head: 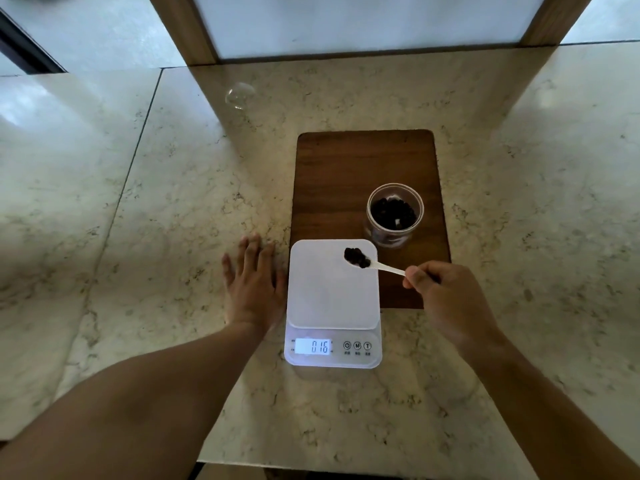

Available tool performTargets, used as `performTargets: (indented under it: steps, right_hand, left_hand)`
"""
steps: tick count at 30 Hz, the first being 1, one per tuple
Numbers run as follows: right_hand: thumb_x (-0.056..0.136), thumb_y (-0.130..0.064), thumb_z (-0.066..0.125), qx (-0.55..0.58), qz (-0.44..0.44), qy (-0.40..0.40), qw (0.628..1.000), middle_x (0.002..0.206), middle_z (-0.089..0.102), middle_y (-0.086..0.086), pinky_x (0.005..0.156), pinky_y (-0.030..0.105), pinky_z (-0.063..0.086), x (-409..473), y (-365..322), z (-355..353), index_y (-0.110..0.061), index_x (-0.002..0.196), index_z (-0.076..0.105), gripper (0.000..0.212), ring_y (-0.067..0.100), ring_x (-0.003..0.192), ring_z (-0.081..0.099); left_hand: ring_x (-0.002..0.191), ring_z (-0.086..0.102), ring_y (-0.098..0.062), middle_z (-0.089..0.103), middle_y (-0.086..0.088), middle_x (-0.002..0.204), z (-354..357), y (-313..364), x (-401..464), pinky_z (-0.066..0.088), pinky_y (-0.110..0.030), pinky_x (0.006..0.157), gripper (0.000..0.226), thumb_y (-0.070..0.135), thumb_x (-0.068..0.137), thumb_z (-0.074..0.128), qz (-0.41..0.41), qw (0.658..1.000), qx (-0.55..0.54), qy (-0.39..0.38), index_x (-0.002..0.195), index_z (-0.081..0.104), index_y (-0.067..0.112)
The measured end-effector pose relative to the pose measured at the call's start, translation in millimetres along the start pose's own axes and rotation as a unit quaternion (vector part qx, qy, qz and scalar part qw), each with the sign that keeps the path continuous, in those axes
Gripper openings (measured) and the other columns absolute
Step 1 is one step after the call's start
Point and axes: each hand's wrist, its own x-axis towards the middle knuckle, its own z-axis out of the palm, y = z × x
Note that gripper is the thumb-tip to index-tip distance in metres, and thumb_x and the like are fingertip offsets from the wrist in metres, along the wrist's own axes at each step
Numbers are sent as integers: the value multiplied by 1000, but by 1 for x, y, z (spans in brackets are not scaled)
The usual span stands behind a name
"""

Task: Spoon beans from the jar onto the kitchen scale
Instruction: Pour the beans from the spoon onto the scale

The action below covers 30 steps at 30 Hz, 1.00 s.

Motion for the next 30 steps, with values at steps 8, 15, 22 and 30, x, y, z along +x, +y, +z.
performTargets:
  steps: [8, 15, 22, 30]
  right_hand:
    - [95, -27, 59, 4, 10, -46, 999, 41, 52, -20, 42, 23, 29, -5, 14, 19, -19, 67, 67, 30, 0, 33, 41]
    - [94, -27, 61, -42, -56, -24, 997, 55, 59, -15, 50, 21, 33, -4, 11, 24, -20, 73, 69, 24, -10, 58, 54]
    - [92, -20, 63, -39, -112, 4, 993, 60, 62, -10, 53, 13, 39, -5, 13, 27, -18, 75, 70, 19, -1, 68, 57]
    - [91, -23, 64, -13, -115, 12, 993, 66, 67, -3, 57, 25, 45, -3, 15, 25, -21, 77, 70, 16, 11, 69, 58]
  left_hand:
    - [149, 13, -25, 30, -8, 157, 2, 0, 1, 3, -53, 119, 57, 45, 94, 24, 2, 1000, -7, 16, 141, 41, 18]
    - [149, 14, -24, 31, -7, 157, 5, -2, 1, 1, -51, 119, 53, 44, 95, 26, 1, 1000, -10, 24, 140, 41, 19]
    - [150, 10, -23, 28, -7, 158, 4, -2, 1, 1, -52, 119, 55, 45, 96, 23, 1, 1000, -9, 20, 142, 38, 19]
    - [150, 7, -21, 26, -6, 159, 6, -3, 1, -1, -51, 120, 55, 45, 96, 22, -1, 1000, -6, 16, 143, 37, 20]
